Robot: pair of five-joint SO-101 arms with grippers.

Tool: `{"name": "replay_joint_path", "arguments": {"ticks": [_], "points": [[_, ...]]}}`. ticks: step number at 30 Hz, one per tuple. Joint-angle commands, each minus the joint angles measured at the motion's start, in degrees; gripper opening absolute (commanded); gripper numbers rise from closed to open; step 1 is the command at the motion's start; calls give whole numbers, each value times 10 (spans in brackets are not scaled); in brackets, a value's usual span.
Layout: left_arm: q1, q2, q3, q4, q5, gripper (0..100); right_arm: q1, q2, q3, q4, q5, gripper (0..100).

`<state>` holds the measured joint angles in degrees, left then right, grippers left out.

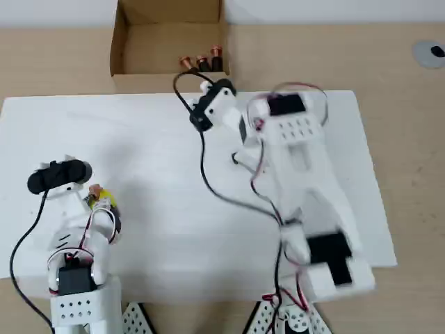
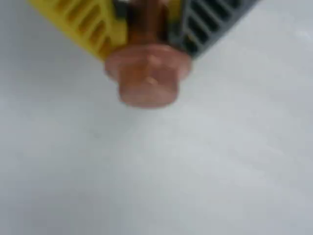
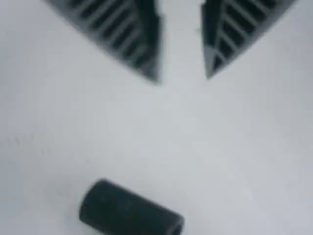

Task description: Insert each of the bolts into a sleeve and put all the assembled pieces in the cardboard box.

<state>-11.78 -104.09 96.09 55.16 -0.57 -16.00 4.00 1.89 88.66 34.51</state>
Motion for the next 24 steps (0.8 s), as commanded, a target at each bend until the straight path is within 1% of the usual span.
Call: {"name": "replay_joint_path", "arguments": {"ticks": [1, 3, 6, 10, 16, 20, 24], "points": [[-4, -3, -15, -4, -13, 5, -27, 39, -89, 45, 77, 129], [-4, -3, -15, -4, -13, 5, -37, 58, -90, 67, 155, 129], [-6, -3, -16, -4, -13, 5, -36, 91, -94, 92, 251, 130], [-6, -3, -16, -4, -13, 5, -36, 141, -111, 132, 322, 130], [-6, -3, -17, -4, -13, 5, -37, 209, -199, 136, 336, 133], [-6, -3, -18, -4, -13, 5, -36, 245, -257, 136, 341, 200], [-7, -3, -18, -4, -13, 5, -30, 268, -288, 136, 342, 202]]}}
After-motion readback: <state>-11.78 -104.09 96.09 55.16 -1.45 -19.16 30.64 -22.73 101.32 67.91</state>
